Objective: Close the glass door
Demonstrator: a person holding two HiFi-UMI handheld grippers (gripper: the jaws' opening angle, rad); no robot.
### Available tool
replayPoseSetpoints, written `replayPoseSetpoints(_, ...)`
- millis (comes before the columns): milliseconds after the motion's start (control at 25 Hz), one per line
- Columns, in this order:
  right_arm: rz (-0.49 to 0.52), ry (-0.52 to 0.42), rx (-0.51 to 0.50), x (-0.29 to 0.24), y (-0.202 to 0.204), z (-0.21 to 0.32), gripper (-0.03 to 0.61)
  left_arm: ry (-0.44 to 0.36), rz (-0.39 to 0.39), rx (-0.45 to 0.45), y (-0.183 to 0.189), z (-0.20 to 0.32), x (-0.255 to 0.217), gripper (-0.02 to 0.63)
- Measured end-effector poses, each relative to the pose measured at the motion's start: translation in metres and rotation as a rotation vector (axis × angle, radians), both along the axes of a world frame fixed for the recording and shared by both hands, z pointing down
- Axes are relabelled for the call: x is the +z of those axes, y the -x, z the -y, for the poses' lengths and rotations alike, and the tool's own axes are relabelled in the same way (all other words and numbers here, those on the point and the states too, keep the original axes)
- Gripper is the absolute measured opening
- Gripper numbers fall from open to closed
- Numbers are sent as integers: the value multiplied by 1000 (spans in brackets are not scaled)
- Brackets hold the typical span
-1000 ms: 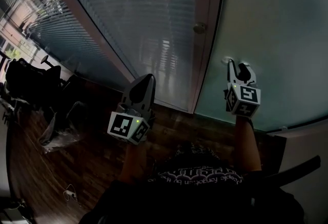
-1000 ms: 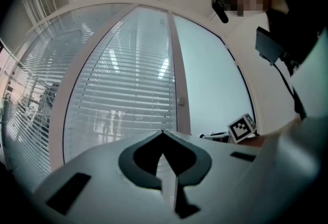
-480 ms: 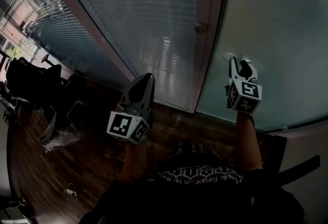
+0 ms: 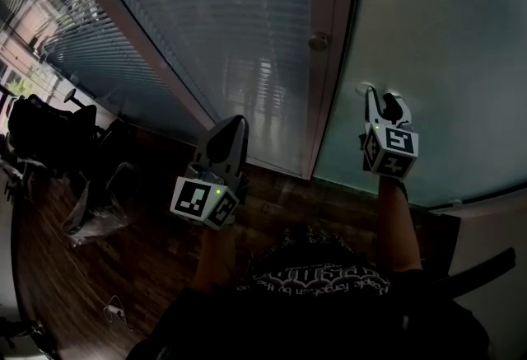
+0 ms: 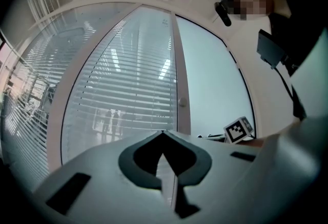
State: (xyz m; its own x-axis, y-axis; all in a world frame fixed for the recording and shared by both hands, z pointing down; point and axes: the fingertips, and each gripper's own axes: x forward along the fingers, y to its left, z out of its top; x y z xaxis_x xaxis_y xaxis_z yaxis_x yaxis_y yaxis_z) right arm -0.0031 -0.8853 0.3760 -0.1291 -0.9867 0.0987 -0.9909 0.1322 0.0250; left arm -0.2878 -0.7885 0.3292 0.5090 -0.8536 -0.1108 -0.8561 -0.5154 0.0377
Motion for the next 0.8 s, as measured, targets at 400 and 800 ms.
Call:
replayPoseSetpoints(400, -32, 1, 44, 0, 3, -2, 120, -1, 11, 8, 1, -7, -1, 2)
replayPoseSetpoints(800, -77, -9, 56, 2, 7, -12, 123, -1, 11, 4, 10, -15, -1, 2)
